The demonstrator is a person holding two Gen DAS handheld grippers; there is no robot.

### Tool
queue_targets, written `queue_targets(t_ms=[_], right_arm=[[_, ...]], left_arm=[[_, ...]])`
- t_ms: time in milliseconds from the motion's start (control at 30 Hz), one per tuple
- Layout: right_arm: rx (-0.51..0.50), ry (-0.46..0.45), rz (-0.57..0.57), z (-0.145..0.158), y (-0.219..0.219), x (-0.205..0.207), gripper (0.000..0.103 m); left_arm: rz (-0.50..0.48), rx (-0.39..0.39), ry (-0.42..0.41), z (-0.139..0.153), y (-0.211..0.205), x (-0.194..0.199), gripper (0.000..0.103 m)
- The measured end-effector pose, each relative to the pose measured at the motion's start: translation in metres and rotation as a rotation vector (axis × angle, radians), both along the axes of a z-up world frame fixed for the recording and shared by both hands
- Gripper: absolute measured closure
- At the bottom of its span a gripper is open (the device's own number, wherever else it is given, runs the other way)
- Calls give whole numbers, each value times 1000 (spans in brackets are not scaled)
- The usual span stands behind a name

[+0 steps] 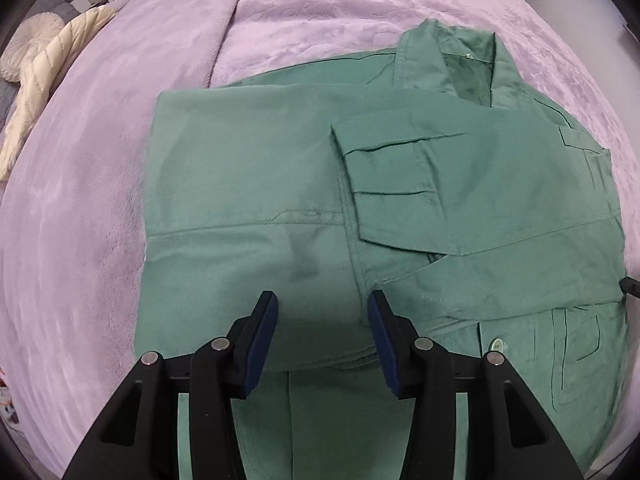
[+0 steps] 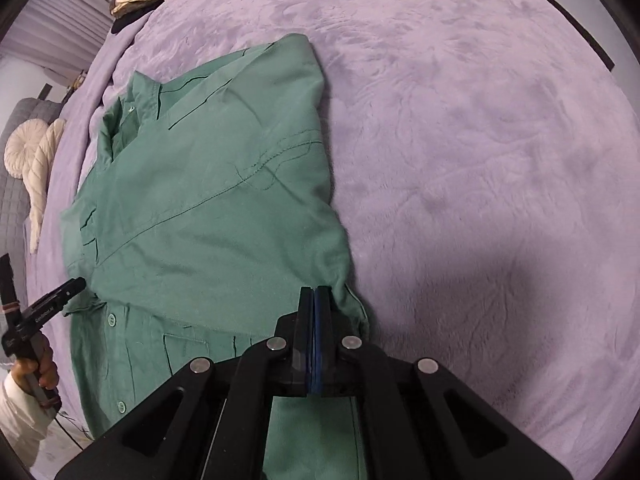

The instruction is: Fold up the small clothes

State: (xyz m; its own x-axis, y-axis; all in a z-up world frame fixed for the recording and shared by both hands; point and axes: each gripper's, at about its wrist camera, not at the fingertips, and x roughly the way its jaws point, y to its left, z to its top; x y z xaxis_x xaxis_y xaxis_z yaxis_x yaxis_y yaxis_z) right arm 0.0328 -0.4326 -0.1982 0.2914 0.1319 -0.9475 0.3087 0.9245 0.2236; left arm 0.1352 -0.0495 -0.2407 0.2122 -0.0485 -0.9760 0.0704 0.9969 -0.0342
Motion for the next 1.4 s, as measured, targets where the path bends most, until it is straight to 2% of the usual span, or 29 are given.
queue_targets(t_ms=[100,167,233,267,300,433,467,533,567,667,733,867,1033,1400], right_arm=[[1,7,-19,9,8,-5,99],[57,-6,-48,15,10,-11,96],[155,-12,-73,14,13,-16,73],[173,-7,-84,11,17,-17,49],[185,-3,-94,7,22,-14,43],[240,9,-209,-13,16,-12,43],[254,7,-244,-17,11,-13,49],[266,0,-294,-21,3,-15,77],[265,1,-309,-23,-1,-15,96],[262,-7,-337,-29,-15,-19,97],[262,-14,-317,-31,-17,-20,98],[234,-14,-276,-28,-12,-20,99],[205,-6,-225,-11,-9,-27,95],[142,-5,-182,12,5,-42,95]], left_arm=[[15,15,6,5,7,-12,54],[28,-10,4,11,9,-17,54],[34,-62,0,16,9,-20,54],[39,-82,-4,19,8,-20,54],[43,-104,-11,20,4,-21,54],[28,-130,-41,22,-18,-9,54],[17,-124,-40,19,-23,-4,54],[-7,-82,-32,8,-34,3,54],[-10,-60,-21,0,-37,8,54],[5,-49,11,-17,-35,10,54],[3,-58,8,-17,-32,8,54],[-6,-31,11,-10,-32,5,54],[17,-34,23,-3,-26,-1,54],[15,-12,13,27,-22,-37,54]])
